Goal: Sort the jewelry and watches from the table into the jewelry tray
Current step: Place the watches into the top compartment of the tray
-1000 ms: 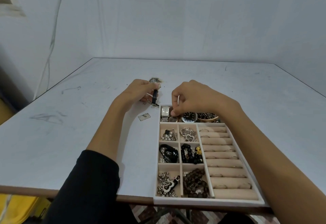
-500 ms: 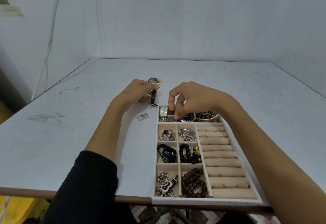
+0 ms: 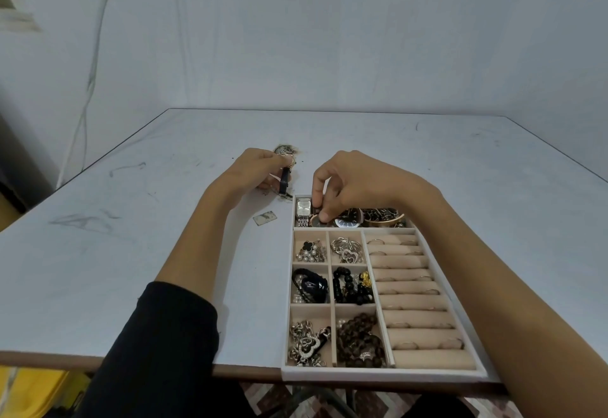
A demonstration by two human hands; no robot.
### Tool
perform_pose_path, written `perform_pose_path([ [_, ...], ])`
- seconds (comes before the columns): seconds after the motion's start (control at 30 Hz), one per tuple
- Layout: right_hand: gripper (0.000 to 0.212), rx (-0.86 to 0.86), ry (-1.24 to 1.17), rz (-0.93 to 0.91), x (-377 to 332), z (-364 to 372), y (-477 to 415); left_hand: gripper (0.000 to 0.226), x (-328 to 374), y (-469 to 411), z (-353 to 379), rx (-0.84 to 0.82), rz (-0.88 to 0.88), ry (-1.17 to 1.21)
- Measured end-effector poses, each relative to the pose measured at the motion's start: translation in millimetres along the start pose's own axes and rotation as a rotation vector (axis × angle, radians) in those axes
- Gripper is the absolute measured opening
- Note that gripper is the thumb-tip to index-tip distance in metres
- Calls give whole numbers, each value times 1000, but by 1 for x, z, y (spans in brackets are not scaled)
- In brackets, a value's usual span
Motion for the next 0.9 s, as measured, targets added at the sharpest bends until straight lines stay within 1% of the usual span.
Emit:
perform_pose_path([
  [0.1,11,42,-5,-35,-2,-11,1,23,0,0,0,1,4,4],
  [0.23,6,145,21,-53,1,-29,7,23,1,1,0,-2,5,10],
  [0.33,8,117,54,-23,7,-26,6,23,0,1,-1,-2,2,9],
  [0.43,6,89,65,-9,10,-22,5,22,0,2,-3,-5,4,33],
  [0.53,4,81,90,12,13,-22,5,26,2,4,-3,-11,3,76],
  [0.63,4,87,81,25,16,-24,6,21,4,6,-2,-26,2,124],
  [0.8,3,76,67,9,17,-23,4,12,14,9,5,-89,33,214],
  [0.9,3,109,47,-13,18,-27,4,13,23,13,12,-152,58,241],
])
Point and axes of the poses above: each hand's wrist, its own y-axis away from the middle knuckle, its own z-axis out of the palm, x = y × z, the point moved 10 cm from there along -y, towards the middle knuckle, and after that the axes turned 7 degrees about -x, right-handed, at the moved point
